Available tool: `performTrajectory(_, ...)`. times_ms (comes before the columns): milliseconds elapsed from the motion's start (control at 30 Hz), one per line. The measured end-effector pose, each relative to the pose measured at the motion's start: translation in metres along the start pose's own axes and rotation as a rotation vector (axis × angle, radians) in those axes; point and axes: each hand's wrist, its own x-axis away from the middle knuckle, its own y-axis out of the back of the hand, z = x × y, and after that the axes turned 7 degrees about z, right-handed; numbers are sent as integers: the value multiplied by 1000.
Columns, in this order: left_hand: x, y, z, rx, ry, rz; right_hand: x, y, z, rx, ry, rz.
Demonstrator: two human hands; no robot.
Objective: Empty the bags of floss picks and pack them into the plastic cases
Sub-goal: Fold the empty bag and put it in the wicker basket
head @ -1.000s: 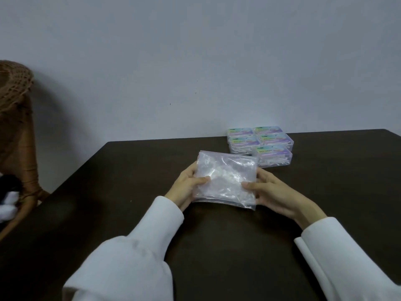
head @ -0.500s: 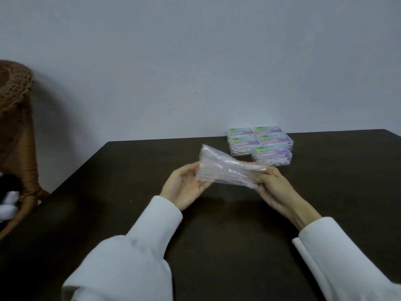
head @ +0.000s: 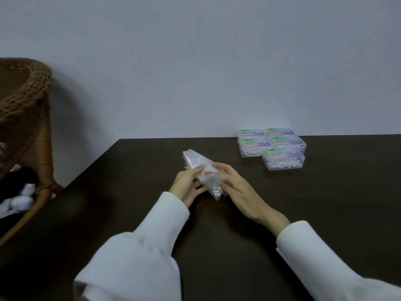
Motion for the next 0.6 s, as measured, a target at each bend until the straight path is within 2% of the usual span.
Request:
performTrajectory(100, 5, 20, -12, -5, -55, -111, -15, -12, 14, -63, -20, 118)
performTrajectory(267, 24, 50, -33, -81, -229, -316, -47, -56, 49, -144, -27, 61)
performTrajectory(333, 34, 69, -41, -123, -304, -412, -61, -78, 64, -162, -36, 90)
performTrajectory(467, 73, 113, -53, -224, -481, -663, -80, -128, 99, -156, -4, 211)
performTrajectory(600, 126, 144, -55, -239, -623, -798, -89, -181, 127, -70, 5, 296)
